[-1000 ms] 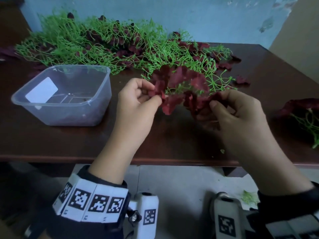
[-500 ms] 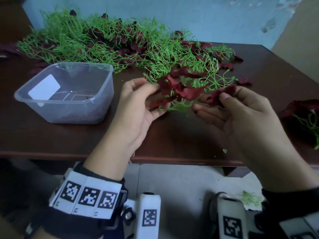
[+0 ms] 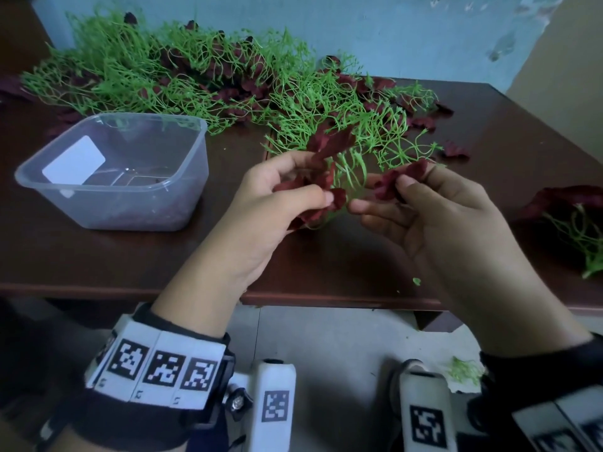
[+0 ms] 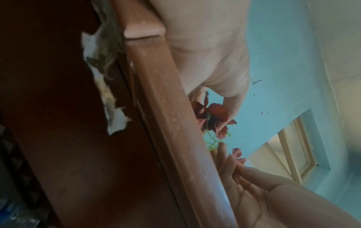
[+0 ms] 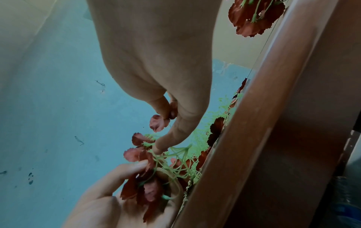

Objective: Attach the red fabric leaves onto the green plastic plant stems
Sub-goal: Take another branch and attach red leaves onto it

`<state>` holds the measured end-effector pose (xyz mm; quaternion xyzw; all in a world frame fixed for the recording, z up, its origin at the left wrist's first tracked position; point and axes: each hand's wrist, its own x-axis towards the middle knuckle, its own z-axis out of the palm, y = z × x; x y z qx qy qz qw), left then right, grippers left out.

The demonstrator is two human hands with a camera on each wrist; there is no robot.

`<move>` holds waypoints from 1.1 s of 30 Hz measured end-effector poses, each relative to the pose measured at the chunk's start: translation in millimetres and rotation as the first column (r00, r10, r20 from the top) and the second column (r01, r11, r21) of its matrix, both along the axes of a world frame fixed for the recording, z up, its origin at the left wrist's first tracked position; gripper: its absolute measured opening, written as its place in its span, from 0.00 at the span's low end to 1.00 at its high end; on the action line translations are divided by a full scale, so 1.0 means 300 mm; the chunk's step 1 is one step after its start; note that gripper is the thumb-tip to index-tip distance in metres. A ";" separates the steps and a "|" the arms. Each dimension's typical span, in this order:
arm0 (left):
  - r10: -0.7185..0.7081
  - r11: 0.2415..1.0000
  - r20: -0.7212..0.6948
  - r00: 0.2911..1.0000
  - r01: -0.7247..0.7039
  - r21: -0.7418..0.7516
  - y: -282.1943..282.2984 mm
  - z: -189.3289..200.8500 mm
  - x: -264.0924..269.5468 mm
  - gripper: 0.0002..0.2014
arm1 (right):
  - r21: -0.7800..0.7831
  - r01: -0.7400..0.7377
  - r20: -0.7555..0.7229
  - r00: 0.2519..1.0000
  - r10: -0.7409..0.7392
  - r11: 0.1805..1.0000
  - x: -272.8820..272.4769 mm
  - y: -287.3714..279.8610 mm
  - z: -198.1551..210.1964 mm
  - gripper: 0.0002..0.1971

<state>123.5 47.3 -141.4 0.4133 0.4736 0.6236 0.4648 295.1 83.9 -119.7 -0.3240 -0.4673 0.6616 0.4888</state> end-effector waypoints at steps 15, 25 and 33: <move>0.631 0.767 -0.335 0.700 -0.497 0.407 -0.010 0.000 0.044 0.25 | -0.028 -0.073 -0.150 0.986 0.068 0.997 -0.008 -0.011 0.021 0.10; 0.518 0.828 -0.628 0.580 -0.158 0.537 -0.082 0.037 0.183 0.09 | 0.020 0.000 -0.120 0.993 0.002 1.000 -0.012 -0.015 0.022 0.09; 0.508 0.843 -0.527 0.681 -0.268 0.466 -0.015 -0.024 0.126 0.07 | 0.041 -0.041 -0.102 0.994 0.045 0.998 -0.019 -0.010 0.005 0.11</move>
